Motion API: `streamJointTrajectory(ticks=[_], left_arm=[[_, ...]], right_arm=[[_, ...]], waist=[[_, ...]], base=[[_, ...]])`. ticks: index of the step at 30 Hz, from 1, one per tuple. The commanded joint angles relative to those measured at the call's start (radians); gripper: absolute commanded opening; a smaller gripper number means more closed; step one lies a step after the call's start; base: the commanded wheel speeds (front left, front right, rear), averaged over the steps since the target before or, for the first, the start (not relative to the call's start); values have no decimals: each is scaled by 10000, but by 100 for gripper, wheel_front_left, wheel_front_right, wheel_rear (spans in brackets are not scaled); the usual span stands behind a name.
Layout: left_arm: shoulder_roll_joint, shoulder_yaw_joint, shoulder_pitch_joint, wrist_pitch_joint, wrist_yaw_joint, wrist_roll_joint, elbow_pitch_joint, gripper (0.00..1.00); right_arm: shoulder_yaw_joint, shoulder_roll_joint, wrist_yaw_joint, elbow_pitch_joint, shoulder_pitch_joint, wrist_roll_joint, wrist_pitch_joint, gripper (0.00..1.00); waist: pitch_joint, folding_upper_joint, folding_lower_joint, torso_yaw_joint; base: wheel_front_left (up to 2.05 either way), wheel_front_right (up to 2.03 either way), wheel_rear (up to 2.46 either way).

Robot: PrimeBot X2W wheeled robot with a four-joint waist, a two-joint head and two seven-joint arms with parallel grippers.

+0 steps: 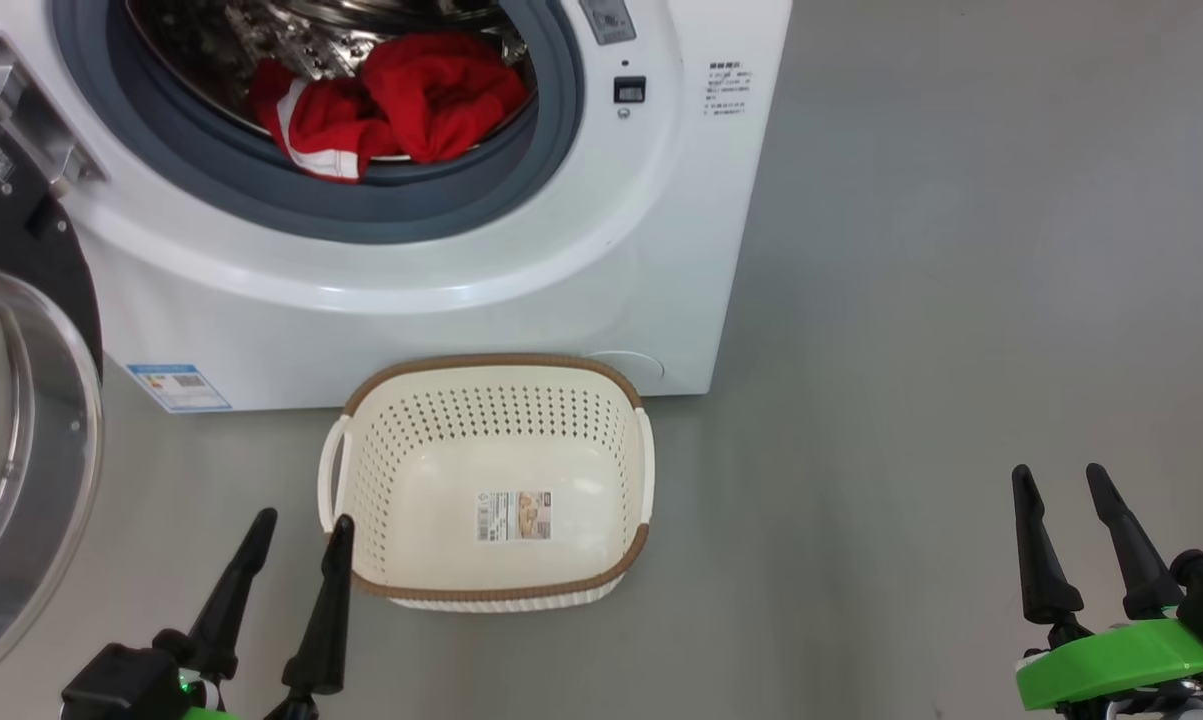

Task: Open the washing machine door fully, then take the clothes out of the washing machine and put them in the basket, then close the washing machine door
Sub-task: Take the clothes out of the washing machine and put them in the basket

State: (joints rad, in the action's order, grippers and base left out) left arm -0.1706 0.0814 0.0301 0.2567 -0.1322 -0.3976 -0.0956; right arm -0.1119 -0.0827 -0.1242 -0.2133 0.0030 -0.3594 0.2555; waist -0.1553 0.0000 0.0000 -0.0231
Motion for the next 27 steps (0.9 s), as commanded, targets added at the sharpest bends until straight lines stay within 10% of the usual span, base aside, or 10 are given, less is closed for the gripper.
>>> streamJointTrajectory(ticks=[1,27], left_arm=[[-224,-309,420,51,15,-60,240,100],[-115,-384,501,51,15,220,67,100]], right_arm=[[255,-106,-65,262,-184,-7,63,100],[310,-109,-65,276,-309,-9,63,100]], waist=[[-4,0,0,4],[-283,0,0,143]], base=[[168,-172,4],[74,-76,1]])
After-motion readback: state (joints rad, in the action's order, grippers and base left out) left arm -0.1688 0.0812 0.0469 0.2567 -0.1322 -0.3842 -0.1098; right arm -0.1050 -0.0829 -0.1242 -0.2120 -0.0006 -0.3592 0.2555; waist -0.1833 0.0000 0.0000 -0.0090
